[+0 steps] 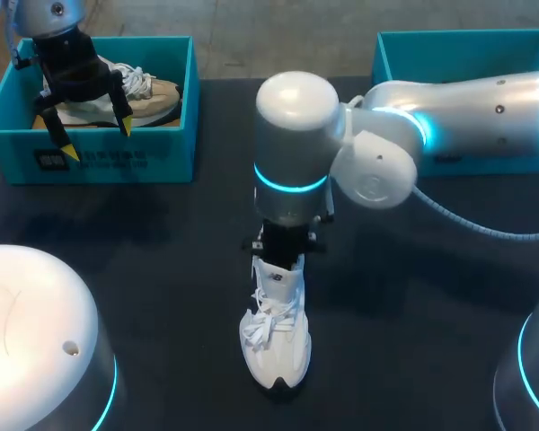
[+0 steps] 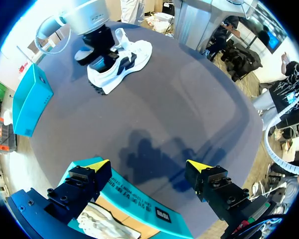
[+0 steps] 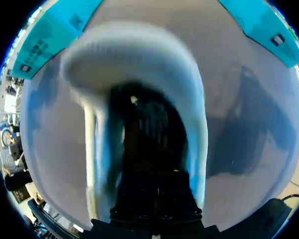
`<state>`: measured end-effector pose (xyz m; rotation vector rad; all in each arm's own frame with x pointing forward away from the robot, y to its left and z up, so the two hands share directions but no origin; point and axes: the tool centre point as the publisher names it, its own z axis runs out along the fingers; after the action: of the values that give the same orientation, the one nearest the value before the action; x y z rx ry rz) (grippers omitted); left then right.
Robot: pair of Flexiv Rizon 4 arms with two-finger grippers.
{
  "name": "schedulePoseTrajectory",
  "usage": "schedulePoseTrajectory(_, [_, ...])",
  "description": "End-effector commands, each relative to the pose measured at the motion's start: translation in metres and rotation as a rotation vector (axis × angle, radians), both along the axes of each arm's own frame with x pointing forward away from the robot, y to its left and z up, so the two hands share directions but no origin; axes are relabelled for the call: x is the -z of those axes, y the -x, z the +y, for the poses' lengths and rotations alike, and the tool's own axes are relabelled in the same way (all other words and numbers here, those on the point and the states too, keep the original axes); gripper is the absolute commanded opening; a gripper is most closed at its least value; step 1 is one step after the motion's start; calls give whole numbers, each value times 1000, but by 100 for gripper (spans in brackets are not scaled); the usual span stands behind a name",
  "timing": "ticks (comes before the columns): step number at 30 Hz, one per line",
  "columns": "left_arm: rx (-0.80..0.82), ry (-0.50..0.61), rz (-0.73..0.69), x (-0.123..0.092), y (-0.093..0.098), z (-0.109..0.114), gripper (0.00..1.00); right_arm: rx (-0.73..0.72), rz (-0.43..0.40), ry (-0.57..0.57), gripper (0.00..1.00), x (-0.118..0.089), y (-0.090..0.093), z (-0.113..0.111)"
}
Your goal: Take the shoe out of the shoebox, open the shoe tongue, remove and reinsert the insole, then place the shoe into the shoebox
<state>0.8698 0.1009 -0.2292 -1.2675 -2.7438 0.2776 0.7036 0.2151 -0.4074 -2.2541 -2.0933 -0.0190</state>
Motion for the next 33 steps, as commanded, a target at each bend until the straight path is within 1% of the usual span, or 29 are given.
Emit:
schedulePoseTrajectory(1, [0,-3,-1,0,0,0,100,16,-49,12,0,23,26,0])
schedulePoseTrajectory(4, [0,-3,-1,0,0,0,100,11,-127,38,0,9,19,4])
schedulePoseTrajectory(8, [0,-3,-1,0,0,0,100,-5,-249,77,0,-9,0,8])
schedulePoseTrajectory(11, [0,-3,-1,0,0,0,100,-19,-306,84,0,-15,-15,8])
schedulePoseTrajectory(14, [0,-3,-1,0,0,0,100,-20,-333,66,0,-17,-28,5])
schedulePoseTrajectory(18, [0,-3,-1,0,0,0,100,-25,-361,72,0,-20,-37,5])
schedulePoseTrajectory(22, [0,-3,-1,0,0,0,100,-1,-417,92,0,-23,-40,4])
schedulePoseTrajectory(26, [0,-3,-1,0,0,0,100,23,-470,83,0,-25,-41,2])
schedulePoseTrajectory(28, [0,-3,-1,0,0,0,100,25,-488,85,0,-29,-43,3])
schedulePoseTrajectory(33, [0,-3,-1,0,0,0,100,11,-497,81,0,-39,-49,3])
